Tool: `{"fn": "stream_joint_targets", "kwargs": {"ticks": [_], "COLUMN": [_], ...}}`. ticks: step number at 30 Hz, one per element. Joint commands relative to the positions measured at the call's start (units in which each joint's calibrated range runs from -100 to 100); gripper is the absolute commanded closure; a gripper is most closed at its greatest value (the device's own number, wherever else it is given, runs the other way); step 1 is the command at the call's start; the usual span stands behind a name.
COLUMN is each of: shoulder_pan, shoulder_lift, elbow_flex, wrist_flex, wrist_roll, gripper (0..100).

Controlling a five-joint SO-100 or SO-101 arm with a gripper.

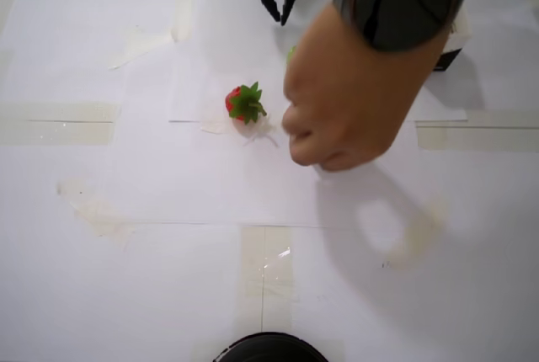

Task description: Put the red cube on top of the purple cube

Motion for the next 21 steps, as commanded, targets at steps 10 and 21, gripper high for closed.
{"fn": "stream_joint_targets", "kwargs": {"ticks": [10, 21], "shoulder_pan": [0.30, -0.29], "shoulder_lift": [-0.77, -0.77], "elbow_flex": [0.00, 0.00], "wrist_flex": [-2.33, -2.24], "wrist_roll": [-0.24, -0.24], "gripper": [100, 100]}}
